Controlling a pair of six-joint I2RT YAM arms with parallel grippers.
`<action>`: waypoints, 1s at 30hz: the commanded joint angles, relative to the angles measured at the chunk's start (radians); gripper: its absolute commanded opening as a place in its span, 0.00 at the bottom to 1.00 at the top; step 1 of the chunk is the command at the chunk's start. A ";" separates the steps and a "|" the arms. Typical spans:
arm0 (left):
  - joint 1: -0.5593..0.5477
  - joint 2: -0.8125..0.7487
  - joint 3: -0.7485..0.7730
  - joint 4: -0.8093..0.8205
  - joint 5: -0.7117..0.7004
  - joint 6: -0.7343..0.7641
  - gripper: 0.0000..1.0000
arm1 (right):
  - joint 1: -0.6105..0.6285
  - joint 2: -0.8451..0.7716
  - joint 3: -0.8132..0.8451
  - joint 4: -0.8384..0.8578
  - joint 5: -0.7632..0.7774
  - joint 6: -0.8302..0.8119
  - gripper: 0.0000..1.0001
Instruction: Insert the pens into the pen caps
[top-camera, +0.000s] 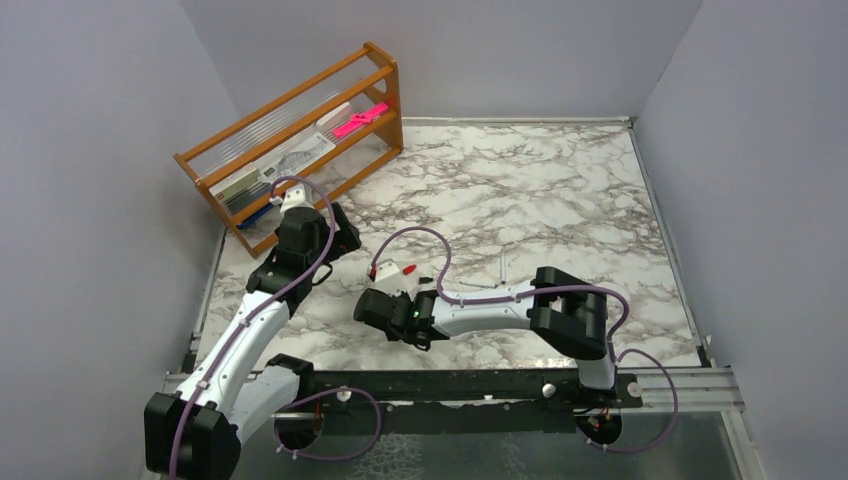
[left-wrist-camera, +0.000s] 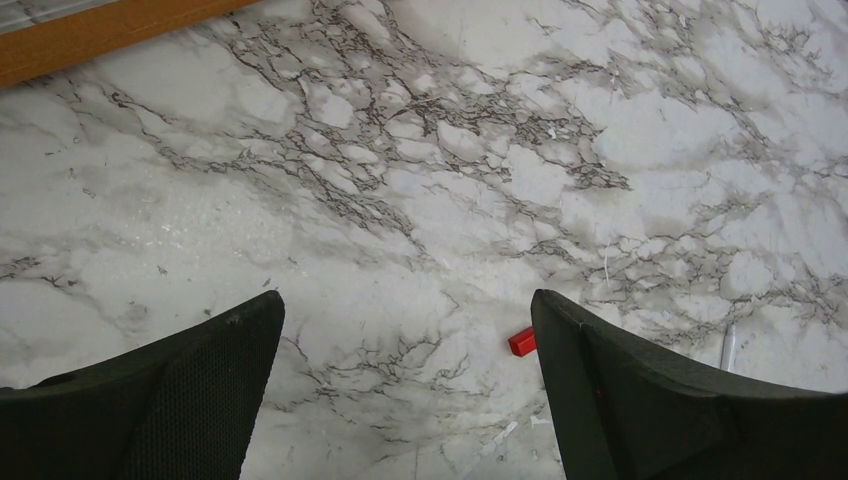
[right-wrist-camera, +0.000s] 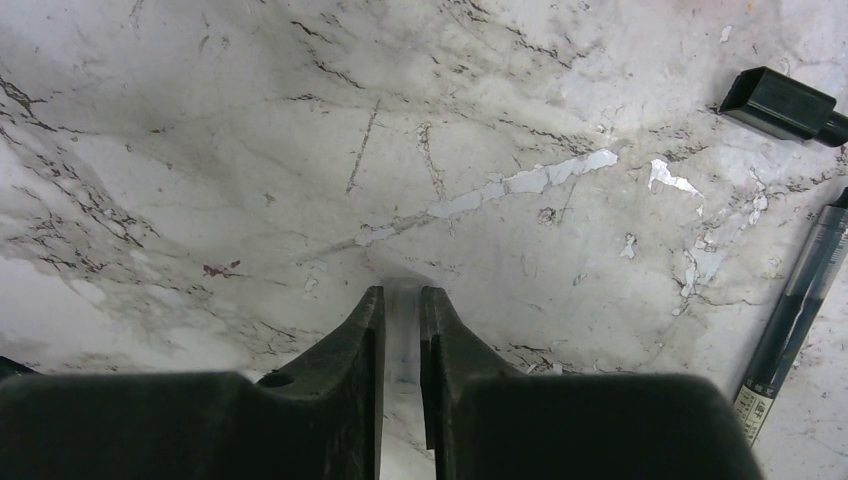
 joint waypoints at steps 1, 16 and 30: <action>0.004 -0.022 -0.016 0.016 0.022 0.008 0.97 | 0.002 -0.004 -0.017 -0.014 0.023 0.004 0.06; -0.012 -0.029 -0.123 0.215 0.187 -0.055 0.90 | -0.185 -0.253 -0.167 0.033 0.082 -0.073 0.05; -0.344 0.055 -0.144 0.209 -0.065 -0.148 0.89 | -0.305 -0.273 -0.284 0.050 0.093 -0.102 0.07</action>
